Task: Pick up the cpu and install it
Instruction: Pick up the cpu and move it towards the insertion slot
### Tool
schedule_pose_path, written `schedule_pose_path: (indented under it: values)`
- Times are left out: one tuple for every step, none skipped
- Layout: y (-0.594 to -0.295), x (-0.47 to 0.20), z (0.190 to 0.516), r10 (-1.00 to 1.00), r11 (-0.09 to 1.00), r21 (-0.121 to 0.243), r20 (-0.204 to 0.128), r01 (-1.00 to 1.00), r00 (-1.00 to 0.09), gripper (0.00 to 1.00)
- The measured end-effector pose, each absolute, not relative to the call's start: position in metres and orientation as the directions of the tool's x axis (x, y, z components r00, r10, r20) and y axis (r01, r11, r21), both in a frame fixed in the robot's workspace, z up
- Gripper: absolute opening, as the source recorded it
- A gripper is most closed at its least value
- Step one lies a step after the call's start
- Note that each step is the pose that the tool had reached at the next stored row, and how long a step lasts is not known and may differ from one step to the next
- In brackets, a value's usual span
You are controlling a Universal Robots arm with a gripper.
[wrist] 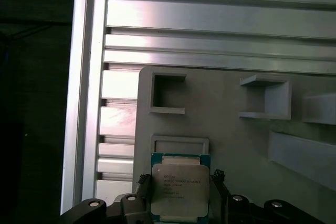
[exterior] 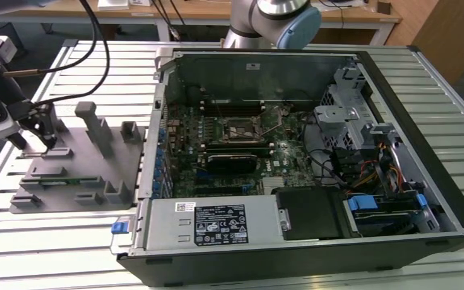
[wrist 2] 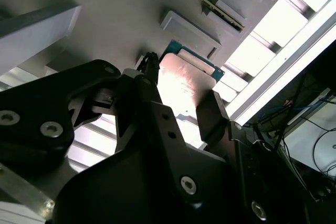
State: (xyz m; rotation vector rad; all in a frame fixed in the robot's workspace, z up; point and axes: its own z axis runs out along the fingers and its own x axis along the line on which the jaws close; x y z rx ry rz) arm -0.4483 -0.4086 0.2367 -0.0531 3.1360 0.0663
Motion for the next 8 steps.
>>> schedule_pose_path:
  values:
    - [-0.4086, -0.4484, 0.2372, -0.034, 0.999, 0.042, -0.005, -0.034, -0.999, 0.53]
    - [-0.4086, -0.4484, 0.2377, -0.034, 0.999, 0.042, -0.005, -0.034, -0.999, 0.53]
    - [-0.4086, -0.4483, 0.2381, -0.034, 0.999, 0.042, -0.005, -0.034, -0.999, 0.53]
    - [-0.4085, -0.4484, 0.2385, -0.034, 0.999, 0.042, -0.005, -0.034, -0.999, 0.53]
    - [-0.4085, -0.4483, 0.2389, -0.034, 0.999, 0.042, -0.005, -0.034, -0.999, 0.53]
    - [-0.4085, -0.4484, 0.2394, -0.034, 0.999, 0.042, -0.005, -0.034, -0.999, 0.53]
    - [-0.4084, -0.4483, 0.2398, -0.034, 0.999, 0.042, -0.005, -0.034, -0.999, 0.53]
    - [-0.4084, -0.4483, 0.2403, -0.034, 0.999, 0.042, -0.005, -0.034, -0.999, 0.53]
